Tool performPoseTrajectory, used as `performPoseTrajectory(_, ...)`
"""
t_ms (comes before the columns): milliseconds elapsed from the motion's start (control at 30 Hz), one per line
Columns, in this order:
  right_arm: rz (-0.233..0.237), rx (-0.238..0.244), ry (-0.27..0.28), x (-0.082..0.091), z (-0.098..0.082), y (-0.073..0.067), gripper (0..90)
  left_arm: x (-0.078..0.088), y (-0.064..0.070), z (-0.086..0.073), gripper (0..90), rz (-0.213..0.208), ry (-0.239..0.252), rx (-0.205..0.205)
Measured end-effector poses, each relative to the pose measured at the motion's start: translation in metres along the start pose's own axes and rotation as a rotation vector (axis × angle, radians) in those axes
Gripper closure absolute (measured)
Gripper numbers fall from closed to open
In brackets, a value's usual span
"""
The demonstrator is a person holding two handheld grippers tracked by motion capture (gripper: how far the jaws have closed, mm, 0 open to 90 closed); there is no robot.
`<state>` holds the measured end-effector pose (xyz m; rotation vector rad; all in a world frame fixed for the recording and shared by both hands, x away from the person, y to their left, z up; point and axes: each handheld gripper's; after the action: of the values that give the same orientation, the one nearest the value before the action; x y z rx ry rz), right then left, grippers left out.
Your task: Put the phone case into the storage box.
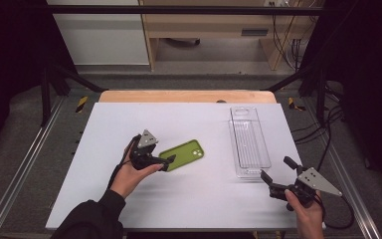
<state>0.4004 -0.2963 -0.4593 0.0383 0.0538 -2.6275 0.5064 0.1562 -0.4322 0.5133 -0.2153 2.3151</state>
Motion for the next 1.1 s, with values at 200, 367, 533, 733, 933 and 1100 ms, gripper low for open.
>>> performPoseTrajectory(200, 0.002, 0.0, -0.001, 0.0, 0.0, -0.001, 3.2, -0.01, 0.001, -0.001, 25.4, -0.001, -0.024, 0.006)
performPoseTrajectory(367, 0.002, 0.002, -0.004, 0.001, 0.0, -0.001, 3.3, -0.019, 0.003, -0.003, 51.9, -0.006, -0.062, 0.001)
performPoseTrajectory(533, 0.004, 0.007, -0.003, 0.0, 0.0, -0.001, 3.4, -0.026, 0.008, -0.007, 75.7, -0.005, -0.112, -0.008)
performPoseTrajectory(733, 0.003, 0.006, -0.004, 0.001, 0.0, -0.001, 3.5, -0.032, 0.016, -0.013, 89.8, -0.005, -0.187, -0.021)
performPoseTrajectory(933, 0.006, 0.009, -0.011, 0.001, -0.001, -0.002, 3.7, -0.032, 0.021, -0.021, 90.0, -0.003, -0.244, -0.009)
performPoseTrajectory(1100, 0.005, 0.006, -0.016, 0.001, -0.001, -0.003, 3.7, -0.026, 0.021, -0.026, 90.0, 0.009, -0.26, 0.014)
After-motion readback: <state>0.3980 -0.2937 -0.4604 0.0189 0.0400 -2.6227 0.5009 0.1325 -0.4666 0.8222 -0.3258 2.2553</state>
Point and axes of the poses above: each handheld gripper's, and its own axes: x roughly backward along the jaws, z roughly out of its top, y roughly to its right, and after that the axes turned 9 degrees about y, right-handed
